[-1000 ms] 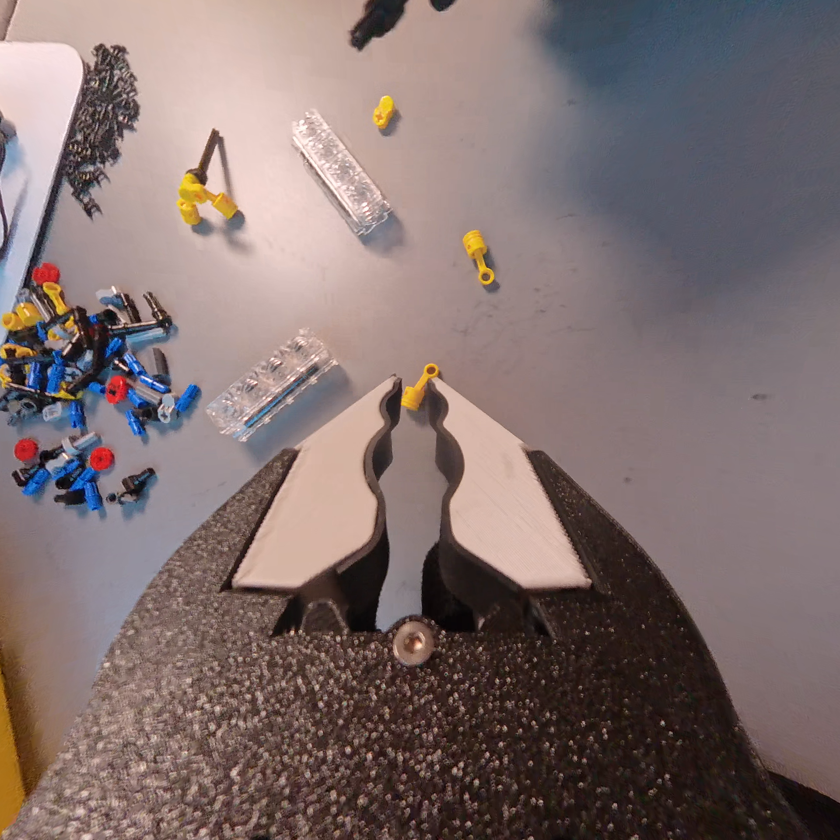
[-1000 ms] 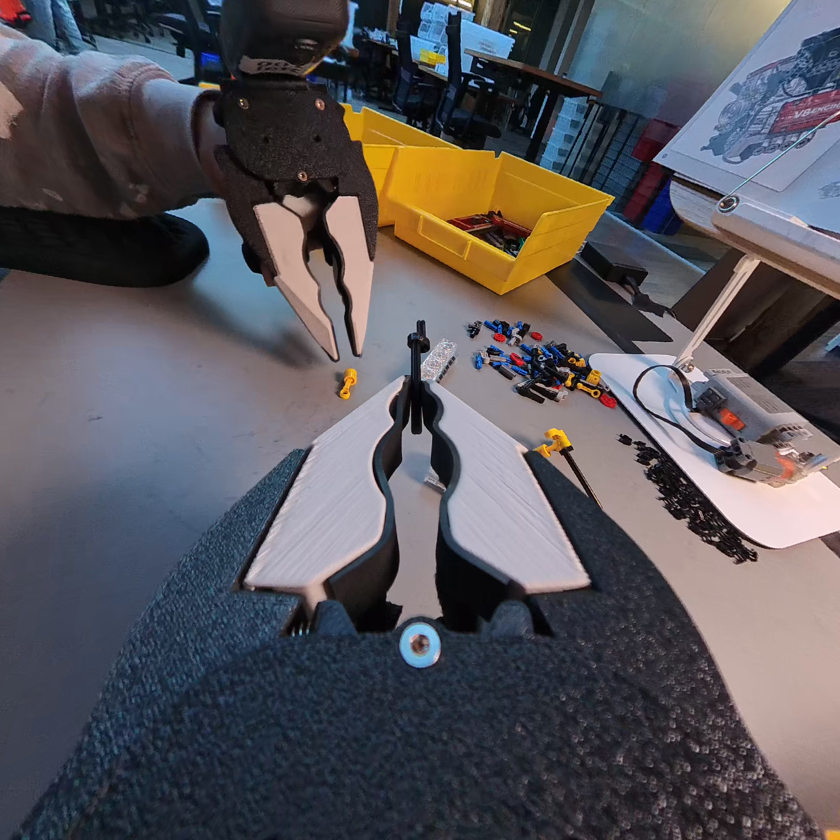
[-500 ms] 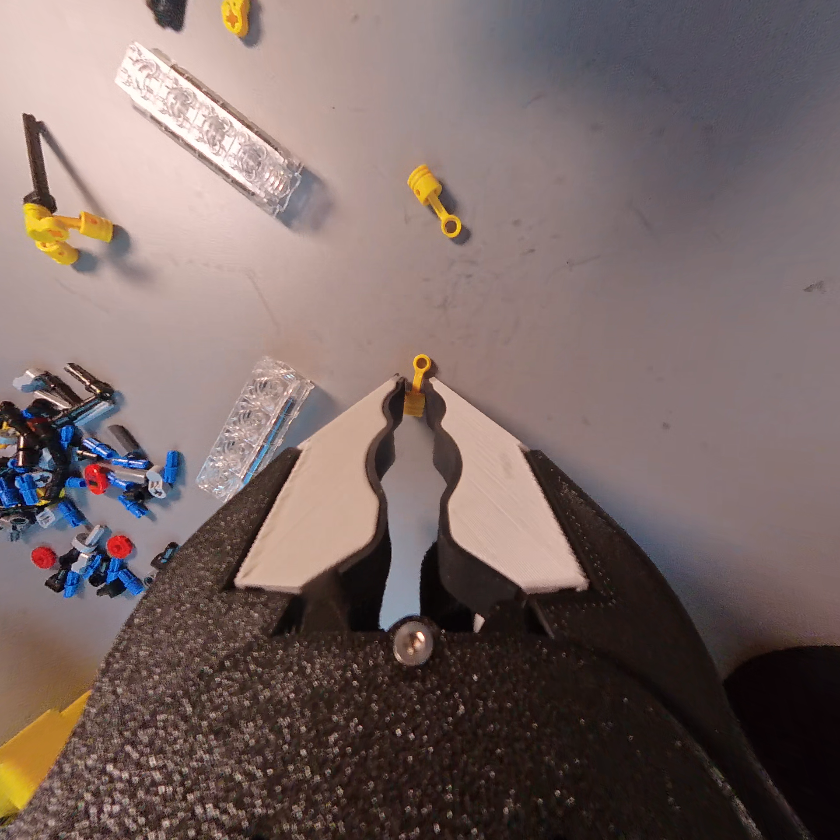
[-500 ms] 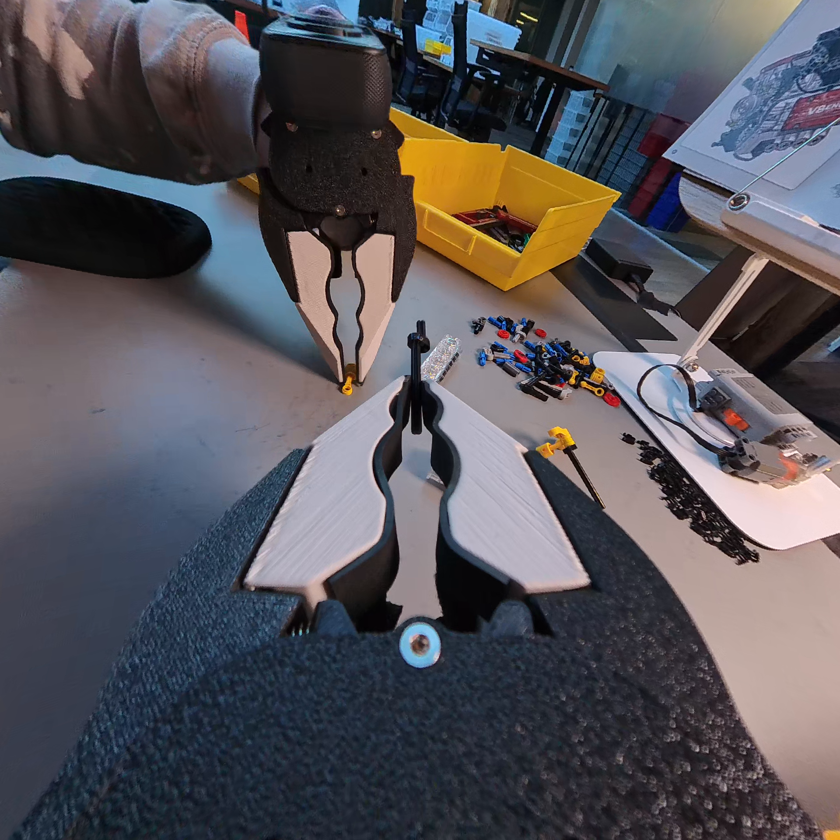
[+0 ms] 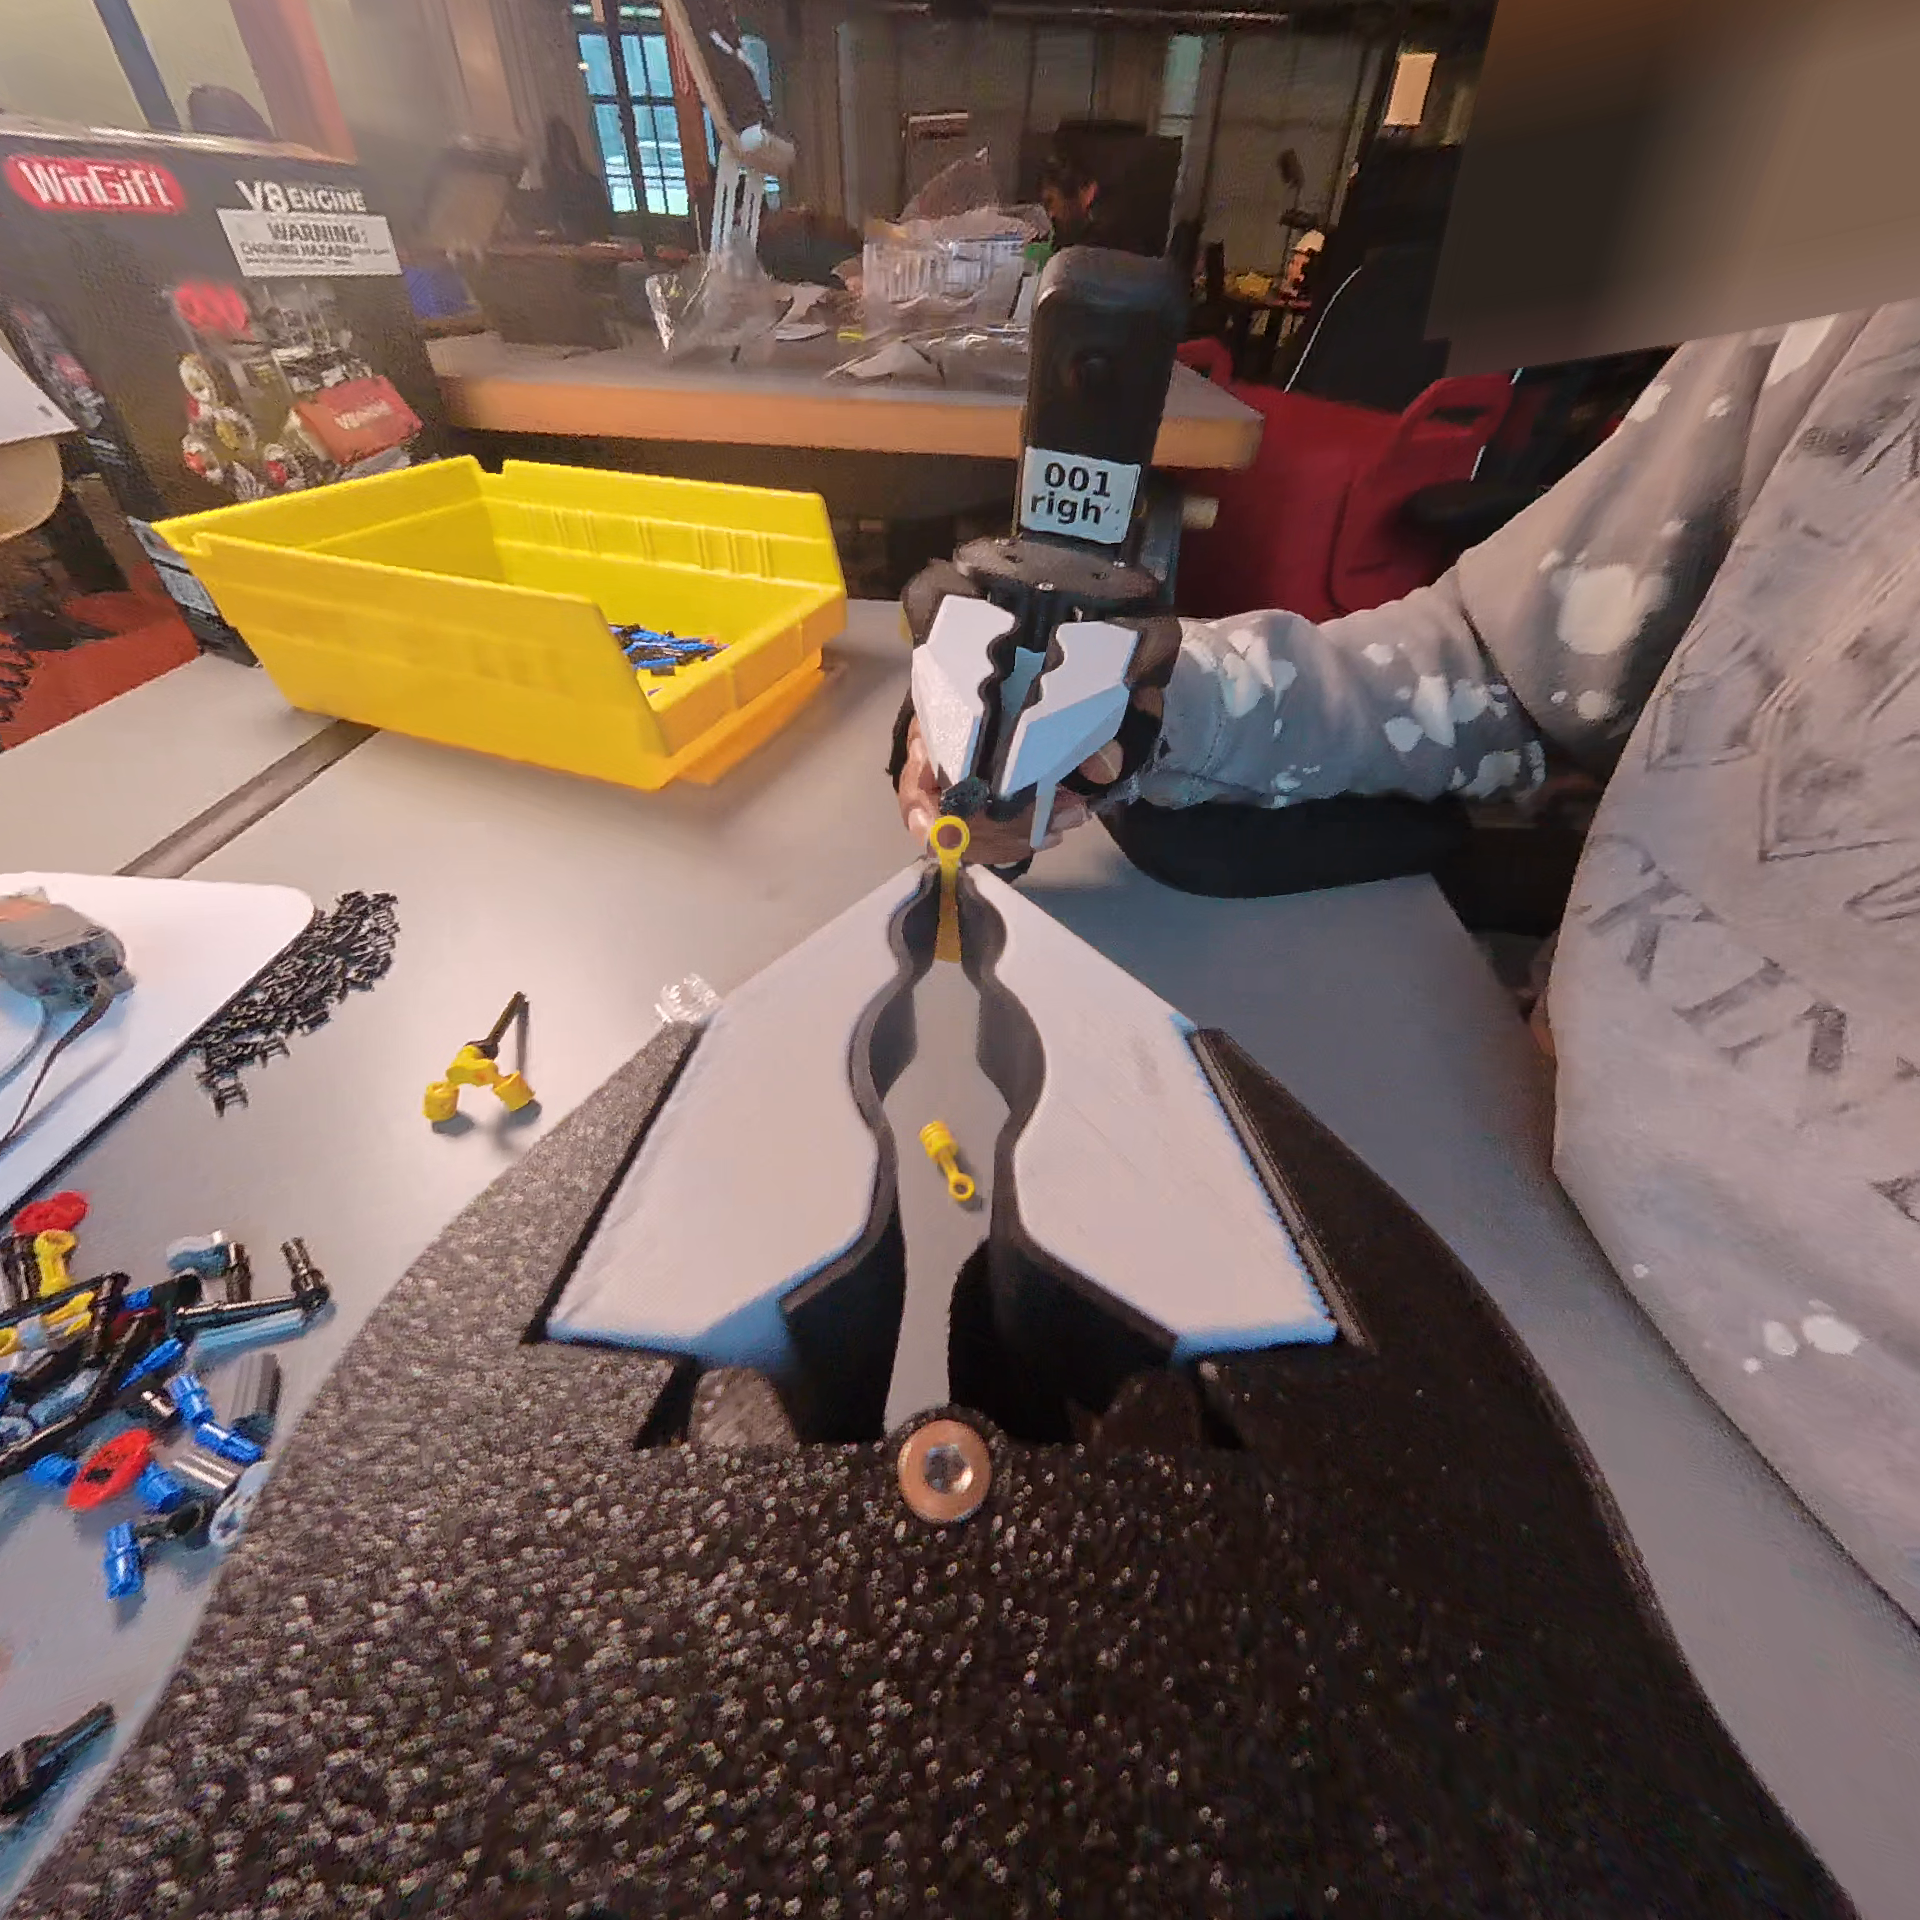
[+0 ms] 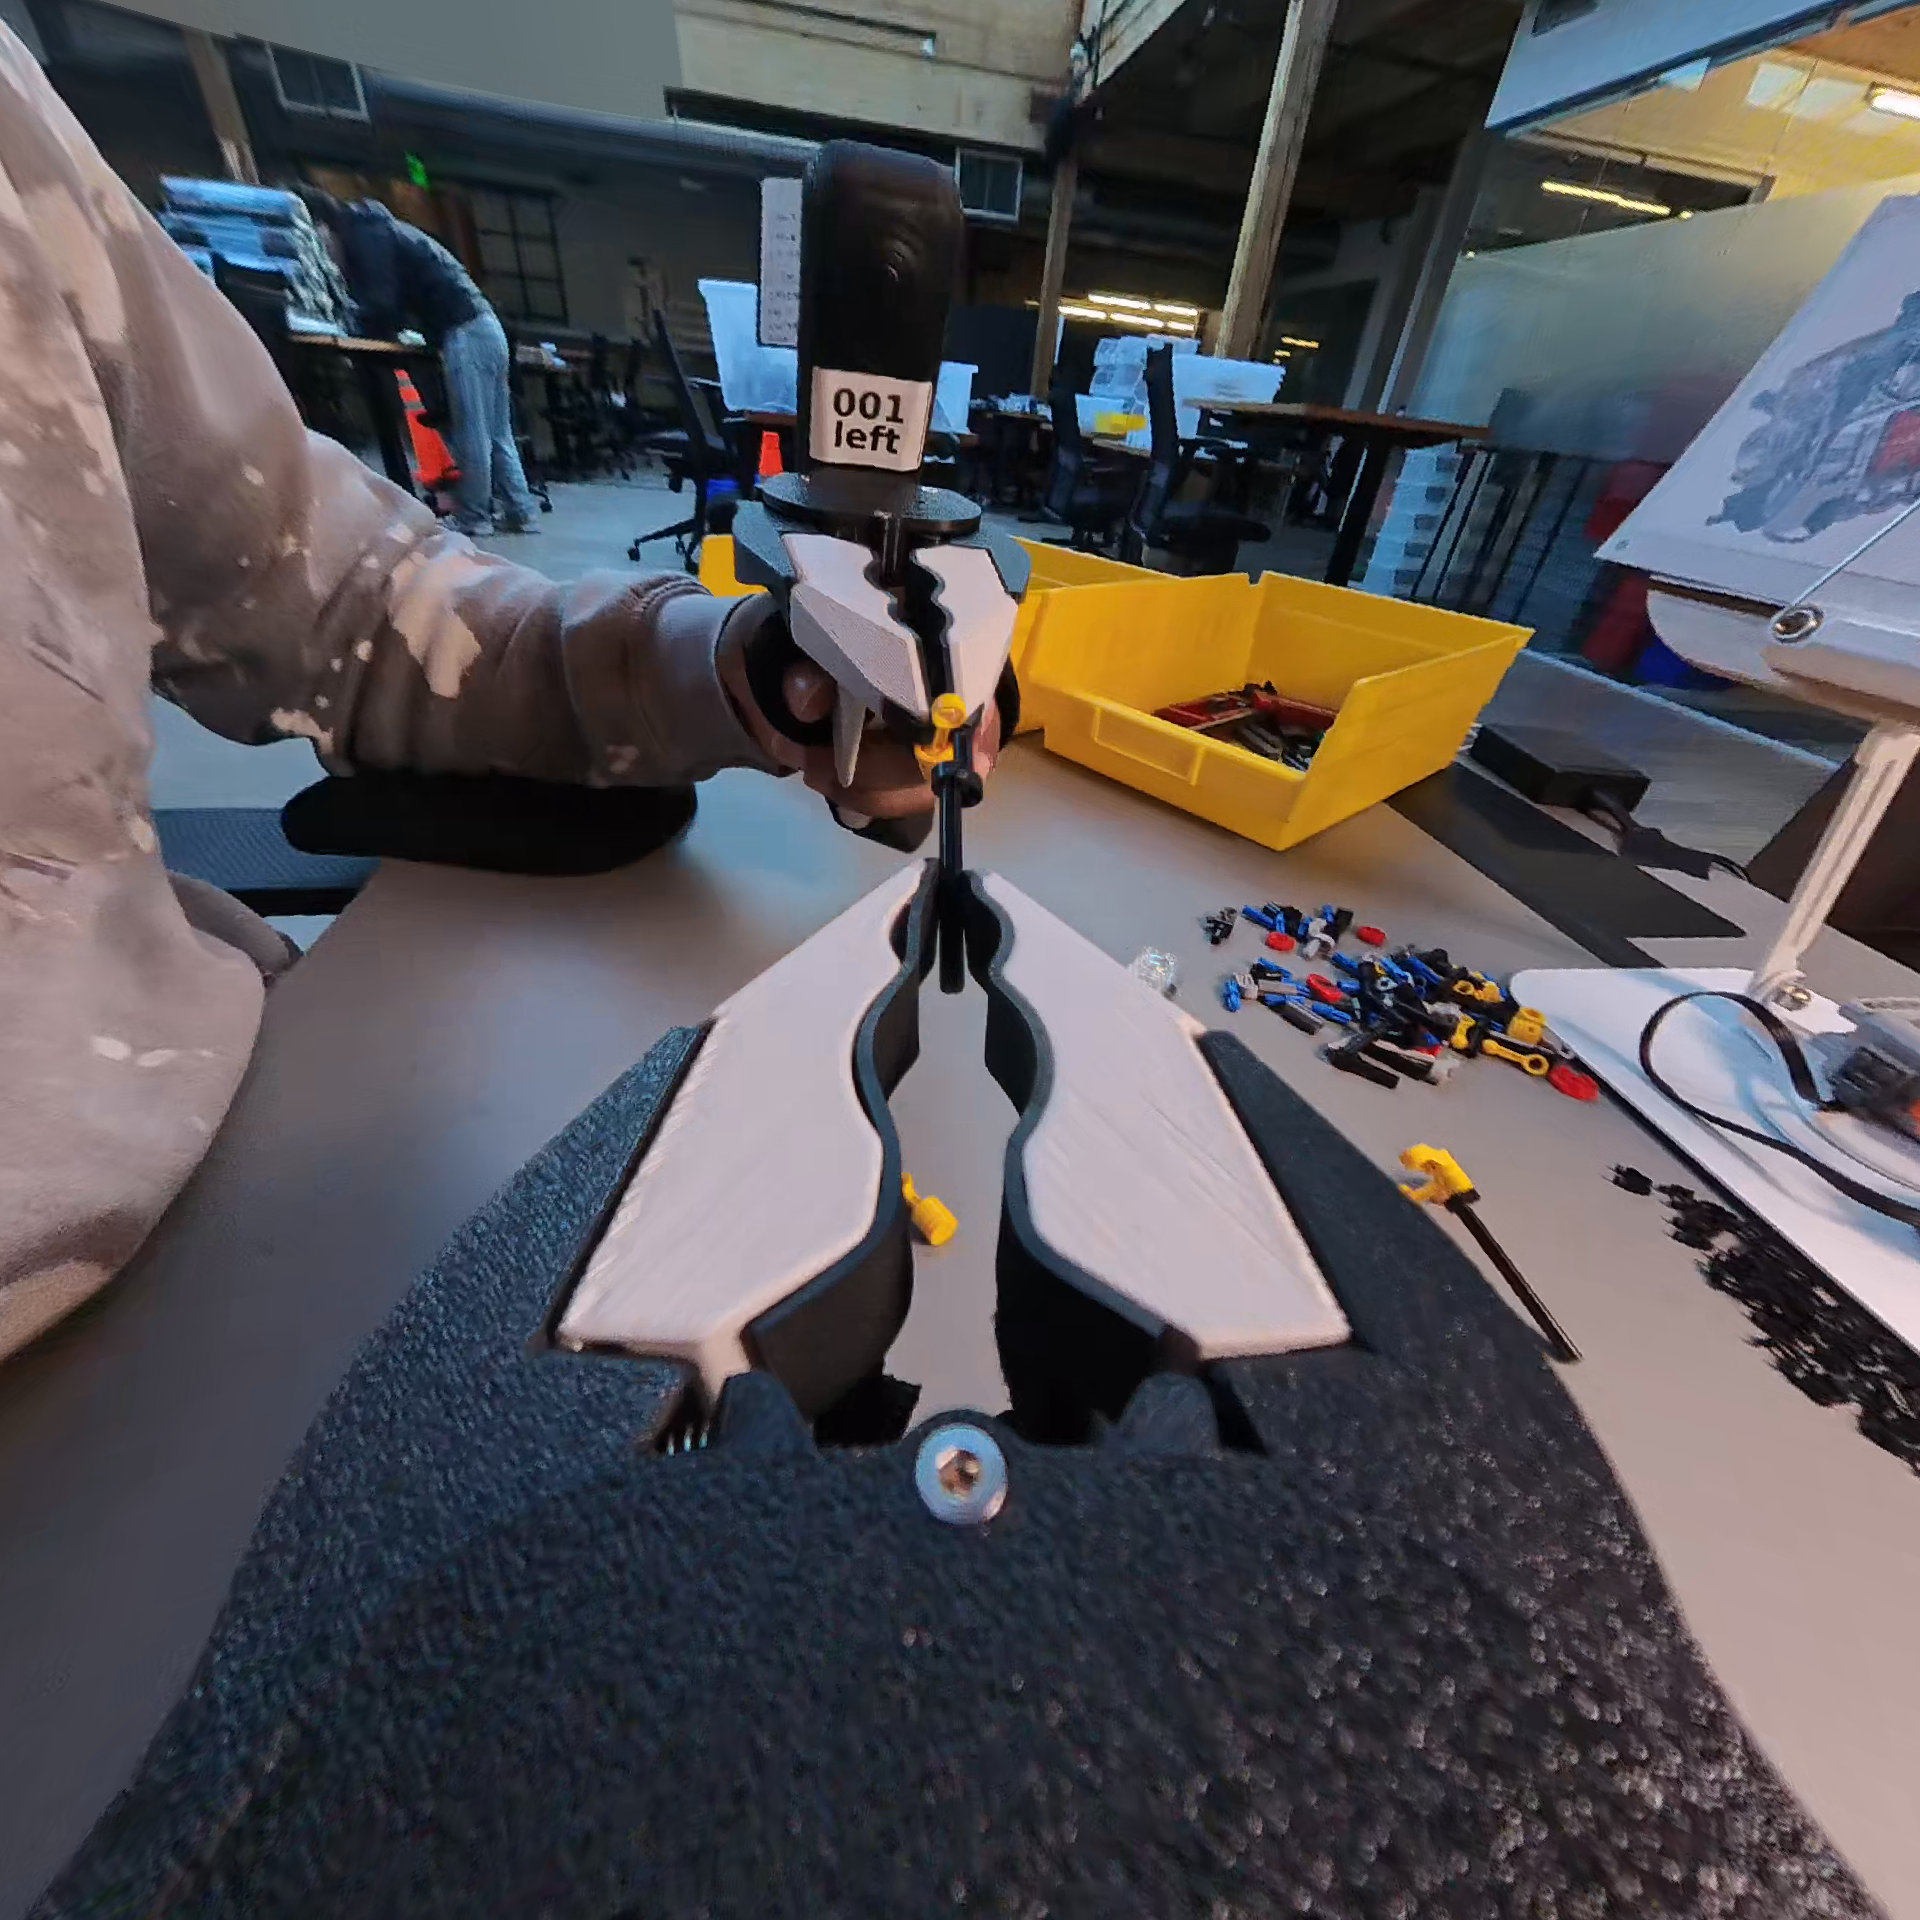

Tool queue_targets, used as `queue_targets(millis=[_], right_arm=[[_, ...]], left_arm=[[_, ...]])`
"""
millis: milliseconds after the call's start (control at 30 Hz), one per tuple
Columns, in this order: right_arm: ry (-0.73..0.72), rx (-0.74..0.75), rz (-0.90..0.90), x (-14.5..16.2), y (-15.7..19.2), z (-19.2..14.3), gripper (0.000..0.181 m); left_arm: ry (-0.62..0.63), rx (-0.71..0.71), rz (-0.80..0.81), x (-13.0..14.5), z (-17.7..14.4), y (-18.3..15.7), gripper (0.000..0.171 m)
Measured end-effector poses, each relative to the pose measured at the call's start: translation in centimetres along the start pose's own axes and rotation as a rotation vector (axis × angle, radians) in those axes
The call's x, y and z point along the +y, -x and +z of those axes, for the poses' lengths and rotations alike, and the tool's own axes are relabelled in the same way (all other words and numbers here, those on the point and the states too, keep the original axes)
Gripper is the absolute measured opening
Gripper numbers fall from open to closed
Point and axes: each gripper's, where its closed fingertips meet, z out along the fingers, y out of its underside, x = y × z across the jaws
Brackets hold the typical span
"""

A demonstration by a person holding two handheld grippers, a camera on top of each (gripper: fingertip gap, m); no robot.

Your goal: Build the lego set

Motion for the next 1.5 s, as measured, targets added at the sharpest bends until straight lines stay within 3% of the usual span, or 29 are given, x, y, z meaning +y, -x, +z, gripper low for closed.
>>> queue_targets(millis=[500, 800, 967, 1433, 1500], right_arm=[[-0.011, -0.082, 0.031, 0.1, 1.6, 0.6, 0.004], [-0.060, -0.201, 0.169, -0.7, 2.8, 0.3, 0.004], [-0.085, -0.301, 0.332, -1.2, 3.5, 0.3, 0.004], [-0.124, -0.356, 0.415, -1.7, 4.1, 0.5, 0.004], [-0.158, -0.362, 0.436, -2.1, 4.0, 0.4, 0.004]], left_arm=[[0.018, 0.040, 0.043, 0.0, 0.3, -1.5, 0.003], [0.020, 0.084, 0.094, -0.3, 0.1, -2.5, 0.003], [0.023, 0.110, 0.155, -0.5, 0.0, -3.4, 0.003], [0.033, 0.106, 0.166, -0.7, 0.5, -4.0, 0.003], [0.006, 0.088, 0.150, -1.1, 0.4, -3.6, 0.014]])
